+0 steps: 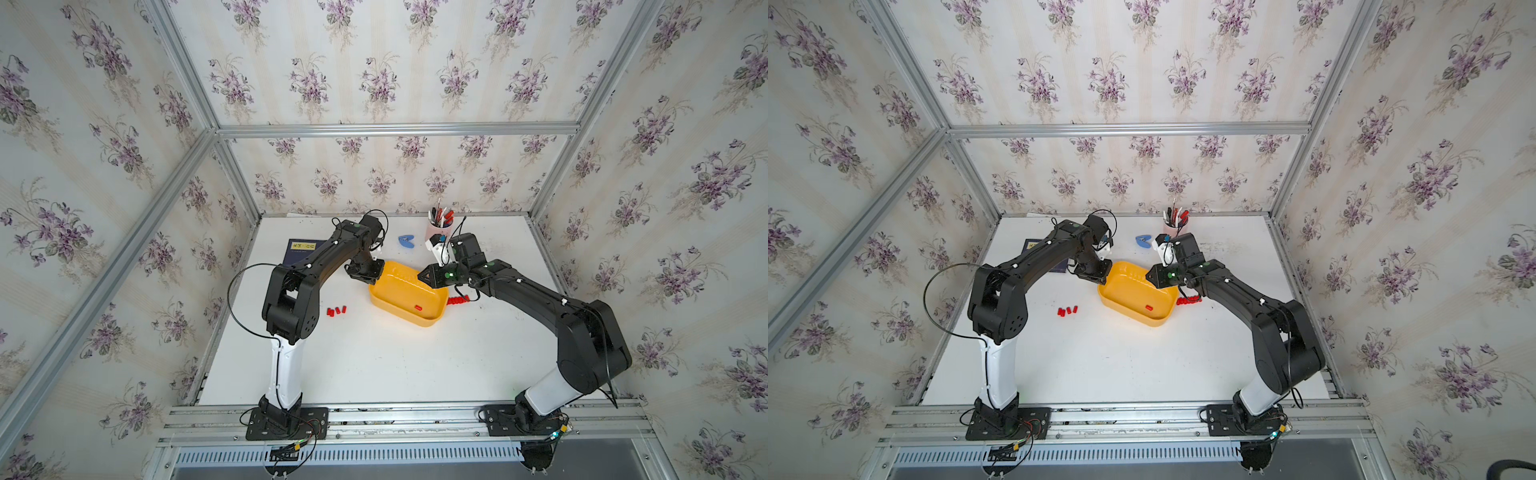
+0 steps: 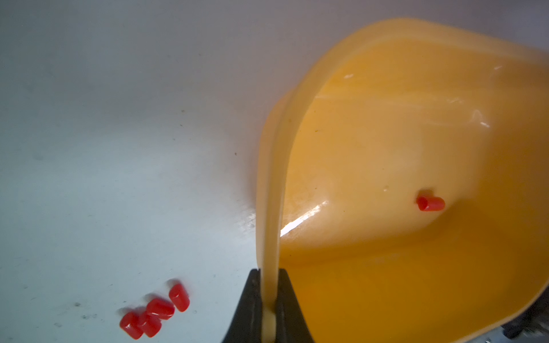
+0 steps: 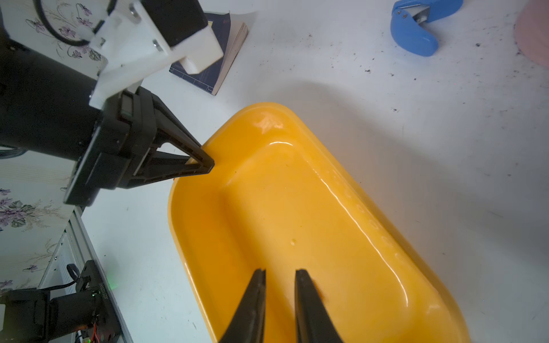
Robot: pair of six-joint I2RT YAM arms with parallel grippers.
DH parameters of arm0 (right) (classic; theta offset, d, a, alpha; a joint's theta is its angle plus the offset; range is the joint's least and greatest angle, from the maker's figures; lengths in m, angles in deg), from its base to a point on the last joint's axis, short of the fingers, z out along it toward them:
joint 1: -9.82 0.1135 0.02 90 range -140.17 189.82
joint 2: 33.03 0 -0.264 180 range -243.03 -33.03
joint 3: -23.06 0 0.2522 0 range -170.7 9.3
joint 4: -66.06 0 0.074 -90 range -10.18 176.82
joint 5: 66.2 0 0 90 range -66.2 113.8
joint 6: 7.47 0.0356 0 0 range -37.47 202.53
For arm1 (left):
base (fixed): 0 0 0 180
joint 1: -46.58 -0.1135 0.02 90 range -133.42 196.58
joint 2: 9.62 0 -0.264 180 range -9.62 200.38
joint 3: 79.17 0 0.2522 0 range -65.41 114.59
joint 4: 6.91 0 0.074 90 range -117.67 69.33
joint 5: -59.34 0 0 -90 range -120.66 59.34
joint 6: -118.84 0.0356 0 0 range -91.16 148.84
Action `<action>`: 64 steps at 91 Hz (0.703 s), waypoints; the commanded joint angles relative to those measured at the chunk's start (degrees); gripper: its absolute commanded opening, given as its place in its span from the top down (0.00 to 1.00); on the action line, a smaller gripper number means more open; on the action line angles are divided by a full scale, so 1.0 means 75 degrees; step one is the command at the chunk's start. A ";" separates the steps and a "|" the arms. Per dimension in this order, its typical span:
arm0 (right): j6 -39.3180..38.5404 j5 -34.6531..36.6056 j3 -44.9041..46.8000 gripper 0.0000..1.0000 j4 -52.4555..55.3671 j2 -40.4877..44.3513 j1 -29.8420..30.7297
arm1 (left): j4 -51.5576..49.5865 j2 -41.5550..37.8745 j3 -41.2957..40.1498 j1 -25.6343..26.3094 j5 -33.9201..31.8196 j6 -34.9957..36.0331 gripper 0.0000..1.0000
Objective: Take the screw protection sleeves out of the storage box
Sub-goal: Adjust the storage box at the center of the board.
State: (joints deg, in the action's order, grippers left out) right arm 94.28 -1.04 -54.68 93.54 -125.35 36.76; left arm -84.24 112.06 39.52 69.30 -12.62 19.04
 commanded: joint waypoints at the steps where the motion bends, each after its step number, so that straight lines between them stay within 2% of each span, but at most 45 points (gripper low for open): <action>1: -0.0057 0.0016 -0.0234 0.77 0.0308 -0.0009 -0.0006 | -0.1001 0.0211 0.0201 -0.0269 0.1563 0.0261 0.95; 9: -0.0022 -0.0052 -0.0406 0.77 0.0422 -0.0008 -0.0004 | -0.0971 0.0363 0.0228 -0.0582 0.2486 0.0365 0.95; 16: 0.0017 -0.0086 -0.0507 0.77 0.0469 0.0012 -0.0003 | -0.1114 0.0439 0.0311 -0.0749 0.2700 0.0416 0.96; 29: 0.0059 -0.0121 -0.0515 0.77 0.0464 0.0062 -0.0006 | -0.1099 0.0405 0.0253 -0.0929 0.3629 0.0526 0.96; 50: 0.0026 -0.0111 -0.0469 0.77 0.0460 0.0118 0.0017 | -0.1065 0.0113 0.0025 -0.0996 0.3145 0.0570 0.96; 64: 0.0032 -0.0034 -0.0339 0.77 0.0424 0.0144 0.0018 | -0.0401 -0.0544 -0.0730 -0.0843 0.1871 0.0301 0.96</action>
State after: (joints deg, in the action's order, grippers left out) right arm 94.41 -1.46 -57.83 96.95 -124.58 36.81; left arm -90.43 111.17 36.83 62.19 7.84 22.36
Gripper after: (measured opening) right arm 0.230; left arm 0.101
